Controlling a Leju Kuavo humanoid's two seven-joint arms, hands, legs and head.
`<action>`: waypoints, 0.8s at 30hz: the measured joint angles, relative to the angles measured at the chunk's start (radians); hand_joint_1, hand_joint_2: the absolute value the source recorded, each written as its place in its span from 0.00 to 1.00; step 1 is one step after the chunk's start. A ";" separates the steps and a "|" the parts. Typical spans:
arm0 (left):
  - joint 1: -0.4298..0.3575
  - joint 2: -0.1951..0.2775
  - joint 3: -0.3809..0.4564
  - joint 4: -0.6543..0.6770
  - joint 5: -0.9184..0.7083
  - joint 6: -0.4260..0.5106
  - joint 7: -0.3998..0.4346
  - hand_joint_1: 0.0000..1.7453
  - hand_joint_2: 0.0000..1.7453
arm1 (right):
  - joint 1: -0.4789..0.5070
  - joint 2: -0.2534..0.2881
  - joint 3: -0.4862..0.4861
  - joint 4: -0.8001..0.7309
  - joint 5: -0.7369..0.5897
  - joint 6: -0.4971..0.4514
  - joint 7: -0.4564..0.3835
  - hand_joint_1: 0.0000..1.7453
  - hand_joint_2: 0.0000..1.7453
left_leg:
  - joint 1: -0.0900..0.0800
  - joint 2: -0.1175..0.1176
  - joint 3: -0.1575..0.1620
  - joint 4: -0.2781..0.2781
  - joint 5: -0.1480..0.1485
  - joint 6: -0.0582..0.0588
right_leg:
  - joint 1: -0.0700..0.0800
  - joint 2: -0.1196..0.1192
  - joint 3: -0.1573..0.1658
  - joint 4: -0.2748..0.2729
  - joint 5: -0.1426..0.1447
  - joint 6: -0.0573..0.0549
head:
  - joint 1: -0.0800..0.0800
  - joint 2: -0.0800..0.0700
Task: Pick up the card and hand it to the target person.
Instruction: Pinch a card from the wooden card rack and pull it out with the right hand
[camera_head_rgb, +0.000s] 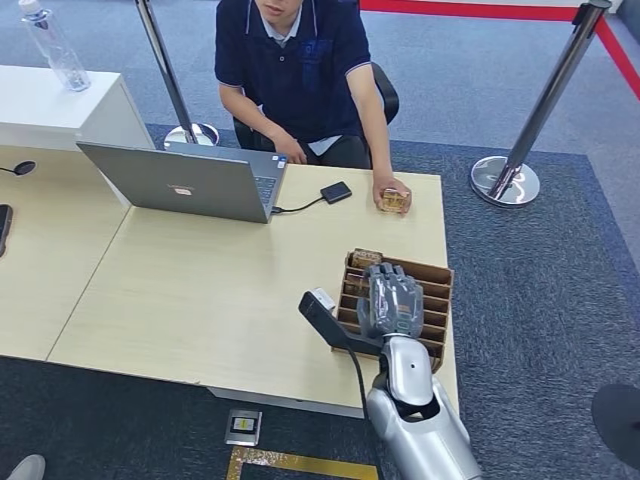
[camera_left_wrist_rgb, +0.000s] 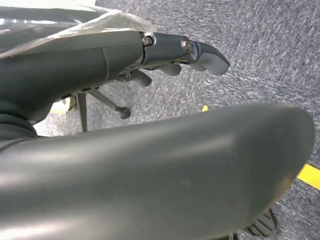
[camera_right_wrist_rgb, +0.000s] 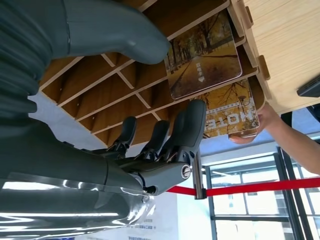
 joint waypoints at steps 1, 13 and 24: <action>0.000 0.000 0.000 0.000 0.000 0.000 0.001 0.00 0.00 | 0.000 0.000 0.000 0.000 0.002 0.000 0.000 0.42 1.00 | 0.000 0.000 0.000 0.000 0.000 0.000 | 0.000 0.000 0.000 0.000 0.000 0.000 | 0.000 0.000; 0.000 0.000 0.000 0.000 -0.001 0.000 0.003 0.00 0.00 | -0.015 0.001 -0.001 0.001 0.007 0.001 0.000 0.39 1.00 | 0.000 0.000 0.000 0.000 0.000 0.000 | 0.000 0.000 0.000 0.000 0.000 0.000 | 0.000 0.000; 0.000 0.000 0.000 0.000 -0.007 0.000 0.003 0.00 0.00 | -0.039 0.014 -0.007 0.046 -0.015 0.003 -0.001 0.41 1.00 | 0.000 0.000 0.000 0.000 0.000 0.000 | 0.000 0.000 0.000 0.000 0.000 0.000 | 0.000 0.000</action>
